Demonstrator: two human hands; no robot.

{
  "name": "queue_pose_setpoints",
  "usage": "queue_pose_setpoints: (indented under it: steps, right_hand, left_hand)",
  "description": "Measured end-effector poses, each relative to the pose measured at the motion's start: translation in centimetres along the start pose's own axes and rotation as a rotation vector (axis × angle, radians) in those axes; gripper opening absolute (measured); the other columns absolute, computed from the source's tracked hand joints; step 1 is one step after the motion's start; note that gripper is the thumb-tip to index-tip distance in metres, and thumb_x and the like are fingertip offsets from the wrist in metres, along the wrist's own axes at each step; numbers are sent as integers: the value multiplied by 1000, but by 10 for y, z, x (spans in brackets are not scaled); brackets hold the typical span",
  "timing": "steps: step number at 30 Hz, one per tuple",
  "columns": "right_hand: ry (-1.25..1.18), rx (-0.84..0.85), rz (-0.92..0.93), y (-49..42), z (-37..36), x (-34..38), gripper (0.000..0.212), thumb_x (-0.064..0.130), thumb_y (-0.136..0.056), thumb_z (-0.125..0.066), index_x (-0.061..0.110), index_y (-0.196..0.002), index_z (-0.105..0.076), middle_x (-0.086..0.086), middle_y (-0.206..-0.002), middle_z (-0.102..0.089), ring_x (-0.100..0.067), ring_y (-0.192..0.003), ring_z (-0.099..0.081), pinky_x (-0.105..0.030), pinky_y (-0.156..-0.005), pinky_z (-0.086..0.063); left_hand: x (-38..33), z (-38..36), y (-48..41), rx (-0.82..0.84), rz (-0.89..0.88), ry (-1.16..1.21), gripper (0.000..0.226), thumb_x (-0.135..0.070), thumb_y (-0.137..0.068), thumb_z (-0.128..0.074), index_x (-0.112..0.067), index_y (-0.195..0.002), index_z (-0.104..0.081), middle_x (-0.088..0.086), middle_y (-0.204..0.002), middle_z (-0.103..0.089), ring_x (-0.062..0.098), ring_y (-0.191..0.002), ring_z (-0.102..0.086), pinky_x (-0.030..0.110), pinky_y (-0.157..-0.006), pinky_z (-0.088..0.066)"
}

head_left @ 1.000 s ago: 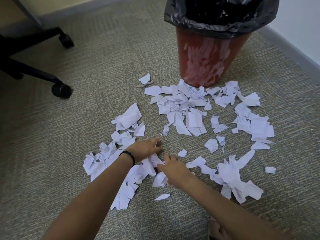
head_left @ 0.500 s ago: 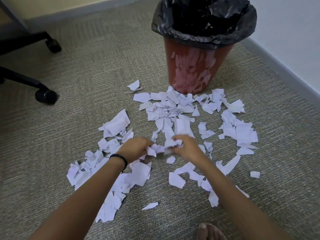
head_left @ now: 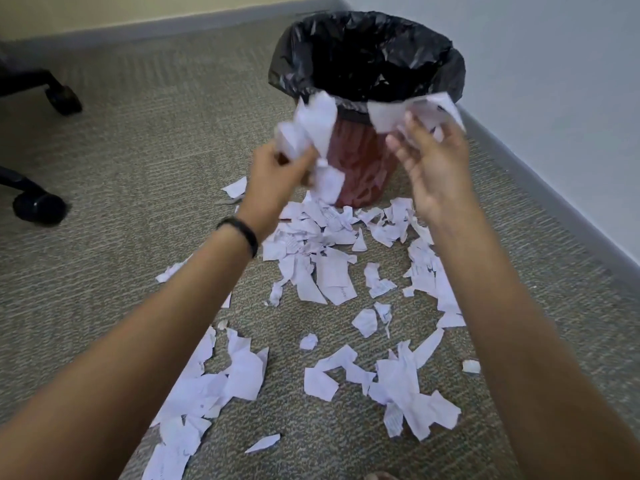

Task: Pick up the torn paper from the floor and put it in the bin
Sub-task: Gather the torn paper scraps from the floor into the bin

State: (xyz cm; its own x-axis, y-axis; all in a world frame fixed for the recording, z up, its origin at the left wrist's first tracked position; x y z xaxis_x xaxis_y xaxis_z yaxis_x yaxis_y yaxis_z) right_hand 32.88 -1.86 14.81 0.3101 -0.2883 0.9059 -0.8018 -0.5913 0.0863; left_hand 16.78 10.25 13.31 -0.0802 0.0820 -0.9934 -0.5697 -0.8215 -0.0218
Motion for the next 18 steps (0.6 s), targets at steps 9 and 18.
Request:
queue_pose_setpoints:
  steps: [9, 18]
  right_hand:
    - [132, -103, 30, -58, -18, 30, 28, 1, -88, -57, 9, -116, -53, -2, -99, -57, -8, -80, -53, -23, -85, -48]
    - [427, 66, 140, -42, -33, 42, 48, -2, -90, -48, 19, -133, -47, 4, -137, -46, -12, -129, -42, -30, -108, -39]
  left_hand:
    - [-47, -37, -68, 110, 296, 344, 12, -1, -94, -49, 0, -82, -51, 11, -90, -60, 15, -71, -67, 23, -68, -58]
    - [-68, -57, -61, 116, 250, 453, 51, -10, -94, -54, 2, -138, -33, 19, -144, -35, 27, -131, -45, 30, -99, -49]
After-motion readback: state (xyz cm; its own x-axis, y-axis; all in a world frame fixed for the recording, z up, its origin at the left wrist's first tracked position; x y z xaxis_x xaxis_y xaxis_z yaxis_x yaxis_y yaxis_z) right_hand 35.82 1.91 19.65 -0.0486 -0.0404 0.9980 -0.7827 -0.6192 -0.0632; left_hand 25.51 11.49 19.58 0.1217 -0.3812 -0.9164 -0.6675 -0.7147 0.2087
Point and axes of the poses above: each hand's wrist, its own y-axis away from the middle knuckle, its own z-axis out of the back of the hand, x = y × z, the point moved 9 cm from there along -y, towards the middle knuckle
